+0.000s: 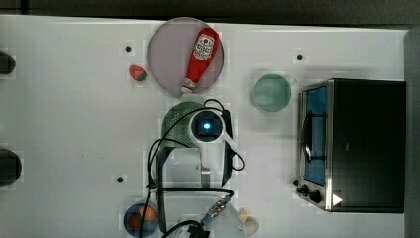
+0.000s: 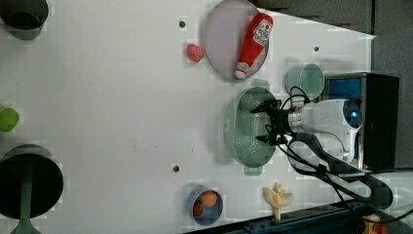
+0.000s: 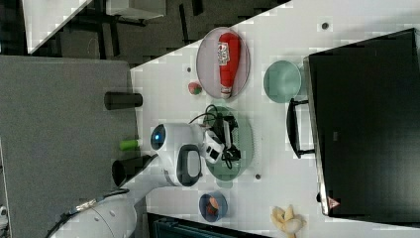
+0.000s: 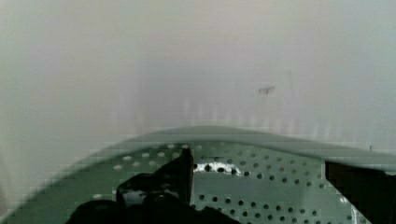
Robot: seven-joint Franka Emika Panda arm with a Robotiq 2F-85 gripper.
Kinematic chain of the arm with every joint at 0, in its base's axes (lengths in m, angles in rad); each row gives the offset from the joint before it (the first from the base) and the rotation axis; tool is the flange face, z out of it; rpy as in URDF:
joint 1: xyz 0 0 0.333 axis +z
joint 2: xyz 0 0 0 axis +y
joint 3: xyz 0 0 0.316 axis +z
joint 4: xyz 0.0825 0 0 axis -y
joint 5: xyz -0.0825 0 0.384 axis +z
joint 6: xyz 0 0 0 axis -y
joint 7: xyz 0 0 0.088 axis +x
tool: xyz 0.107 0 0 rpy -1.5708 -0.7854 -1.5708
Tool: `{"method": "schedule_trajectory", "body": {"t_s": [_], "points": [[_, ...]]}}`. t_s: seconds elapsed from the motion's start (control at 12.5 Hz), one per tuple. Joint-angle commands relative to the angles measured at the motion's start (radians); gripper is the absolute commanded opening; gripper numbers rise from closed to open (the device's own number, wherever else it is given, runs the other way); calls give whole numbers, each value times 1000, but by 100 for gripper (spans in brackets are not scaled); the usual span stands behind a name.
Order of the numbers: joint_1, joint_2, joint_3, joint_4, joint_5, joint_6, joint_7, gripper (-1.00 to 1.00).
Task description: Drag strainer left to right.
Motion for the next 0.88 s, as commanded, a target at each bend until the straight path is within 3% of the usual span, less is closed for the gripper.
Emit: {"method": "schedule_trajectory", "body": {"t_s": [0.08,0.48,0.88], "points": [[-25,-40,-59,3,0,14,-99,100],[-30,-40,-137,4,0,19,-240,100],[-27,-118,-80,11,0,-39,-242,100]]}}
